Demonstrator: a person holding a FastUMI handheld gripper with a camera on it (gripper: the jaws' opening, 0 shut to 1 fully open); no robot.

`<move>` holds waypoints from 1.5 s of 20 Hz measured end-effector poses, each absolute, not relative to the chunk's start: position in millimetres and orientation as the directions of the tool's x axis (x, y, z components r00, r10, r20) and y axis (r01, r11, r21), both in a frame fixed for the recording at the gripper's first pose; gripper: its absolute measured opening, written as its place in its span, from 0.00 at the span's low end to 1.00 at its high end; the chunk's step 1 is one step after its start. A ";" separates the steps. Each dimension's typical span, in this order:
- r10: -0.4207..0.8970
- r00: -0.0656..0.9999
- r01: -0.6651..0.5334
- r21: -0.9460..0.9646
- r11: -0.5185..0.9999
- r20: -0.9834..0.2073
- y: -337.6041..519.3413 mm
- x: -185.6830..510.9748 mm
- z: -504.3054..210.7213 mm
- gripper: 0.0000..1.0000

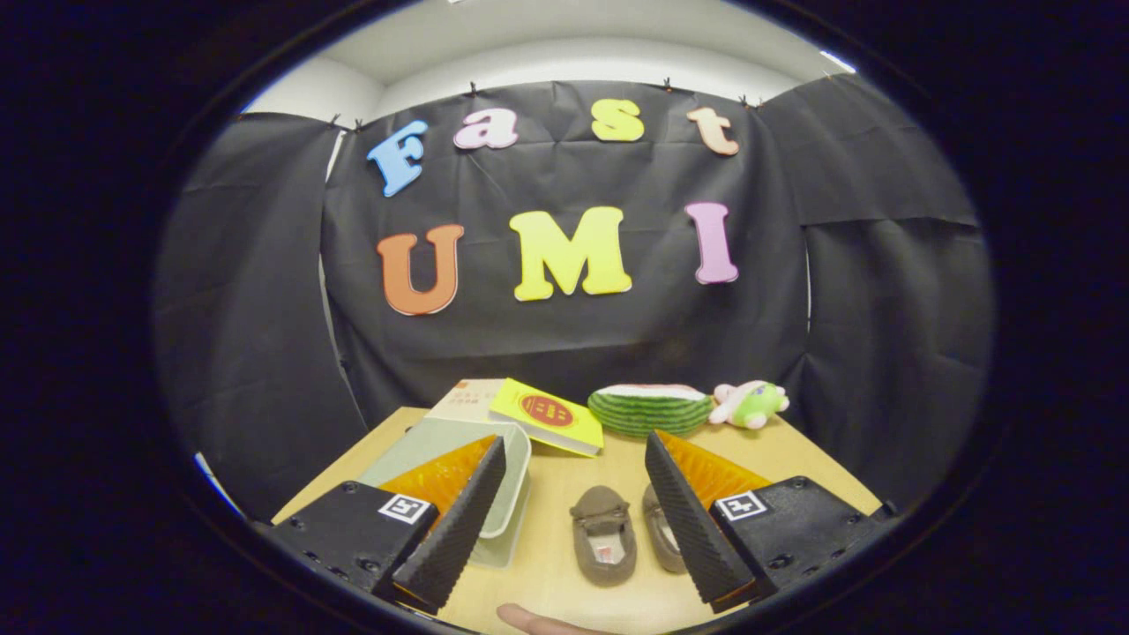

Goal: Open the storage box then place both shoes into the box .Put the left shoe in first, then the right shoe, with the right side of both shoes facing outward in a uniform manner.

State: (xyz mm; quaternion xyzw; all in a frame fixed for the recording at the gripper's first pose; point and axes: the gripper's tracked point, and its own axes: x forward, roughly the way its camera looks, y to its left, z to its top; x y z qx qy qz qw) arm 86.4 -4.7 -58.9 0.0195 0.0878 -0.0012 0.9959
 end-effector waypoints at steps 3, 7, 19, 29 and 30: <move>0.025 0.961 -0.015 0.040 0.999 -0.276 3.0 122.1 -91.2 1.00; 0.095 0.904 -0.036 0.149 0.988 -0.417 10.8 166.2 -132.3 1.00; 0.571 0.702 -0.279 0.573 0.770 -0.425 47.7 252.2 -186.8 1.00; 0.798 0.491 -0.297 0.794 0.530 -0.348 83.0 265.6 -205.4 0.99; 0.809 0.499 -0.311 0.807 0.502 -0.311 83.8 269.0 -199.8 0.98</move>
